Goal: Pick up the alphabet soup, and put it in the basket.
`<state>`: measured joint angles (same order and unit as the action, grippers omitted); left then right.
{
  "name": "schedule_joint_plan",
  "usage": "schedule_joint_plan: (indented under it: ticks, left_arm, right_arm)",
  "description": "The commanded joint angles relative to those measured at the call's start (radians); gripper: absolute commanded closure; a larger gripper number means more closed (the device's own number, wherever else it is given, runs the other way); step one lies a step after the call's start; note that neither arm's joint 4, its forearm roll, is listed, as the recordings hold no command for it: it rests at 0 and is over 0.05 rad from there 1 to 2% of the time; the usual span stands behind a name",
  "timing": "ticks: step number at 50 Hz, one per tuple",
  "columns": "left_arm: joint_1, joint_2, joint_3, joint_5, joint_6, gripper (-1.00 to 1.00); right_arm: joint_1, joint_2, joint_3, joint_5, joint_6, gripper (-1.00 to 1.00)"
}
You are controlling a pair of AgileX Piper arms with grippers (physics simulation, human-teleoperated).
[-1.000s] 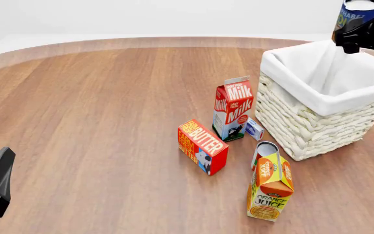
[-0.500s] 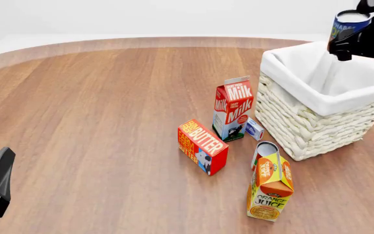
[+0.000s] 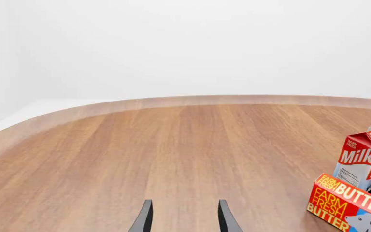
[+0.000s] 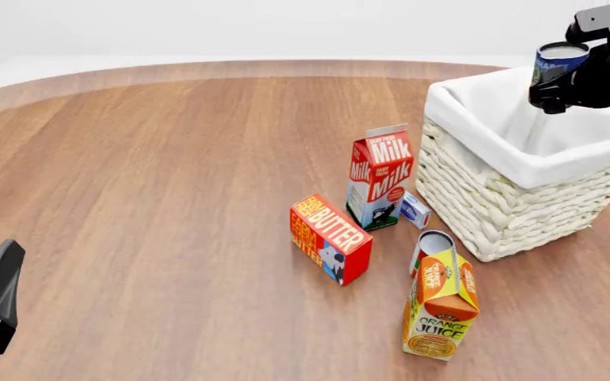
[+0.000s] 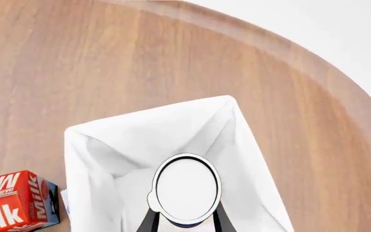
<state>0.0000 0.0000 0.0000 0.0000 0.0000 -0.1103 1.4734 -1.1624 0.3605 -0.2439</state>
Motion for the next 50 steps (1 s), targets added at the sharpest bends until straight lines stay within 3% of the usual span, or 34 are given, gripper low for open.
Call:
schedule_joint_plan:
  ticks: [1,50]
  left_arm:
    - [0.000,0.000,0.000,0.000,0.000,-1.00]
    - [0.000,0.000,0.000,0.000,0.000,-1.00]
  right_arm:
    - [-0.008,0.021,-0.005,-0.004,0.013,1.00]
    - [-0.008,0.148,0.001,-0.018,-0.018,1.00]
